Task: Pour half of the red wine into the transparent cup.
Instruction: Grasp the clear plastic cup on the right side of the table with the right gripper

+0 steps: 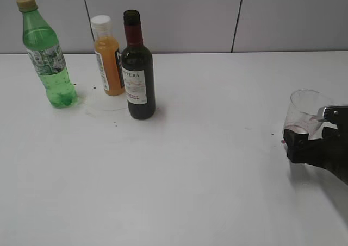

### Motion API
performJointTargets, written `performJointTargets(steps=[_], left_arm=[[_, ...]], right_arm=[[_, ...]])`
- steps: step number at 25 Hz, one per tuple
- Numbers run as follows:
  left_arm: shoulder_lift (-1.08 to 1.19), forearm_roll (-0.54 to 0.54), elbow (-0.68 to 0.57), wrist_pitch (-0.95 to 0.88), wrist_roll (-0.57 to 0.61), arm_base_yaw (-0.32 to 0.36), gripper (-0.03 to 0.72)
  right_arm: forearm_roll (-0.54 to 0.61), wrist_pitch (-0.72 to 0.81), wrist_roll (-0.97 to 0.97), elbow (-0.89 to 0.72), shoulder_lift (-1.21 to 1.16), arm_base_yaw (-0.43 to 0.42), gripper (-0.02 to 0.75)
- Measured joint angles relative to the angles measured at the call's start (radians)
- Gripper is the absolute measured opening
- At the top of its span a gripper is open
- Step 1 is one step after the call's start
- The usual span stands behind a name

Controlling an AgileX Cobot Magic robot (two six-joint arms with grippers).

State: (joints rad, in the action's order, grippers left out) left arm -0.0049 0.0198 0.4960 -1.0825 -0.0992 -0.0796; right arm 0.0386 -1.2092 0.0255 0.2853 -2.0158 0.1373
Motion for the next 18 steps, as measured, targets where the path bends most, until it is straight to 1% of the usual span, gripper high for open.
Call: performJointTargets(steps=[10, 18], left_arm=[[0.000, 0.000, 0.000, 0.000, 0.000, 0.000, 0.239], [0.000, 0.000, 0.000, 0.000, 0.000, 0.000, 0.239]], right_arm=[[0.017, -0.003, 0.002, 0.054, -0.087, 0.000, 0.692], [0.018, -0.034, 0.002, 0.106, -0.138, 0.000, 0.689]])
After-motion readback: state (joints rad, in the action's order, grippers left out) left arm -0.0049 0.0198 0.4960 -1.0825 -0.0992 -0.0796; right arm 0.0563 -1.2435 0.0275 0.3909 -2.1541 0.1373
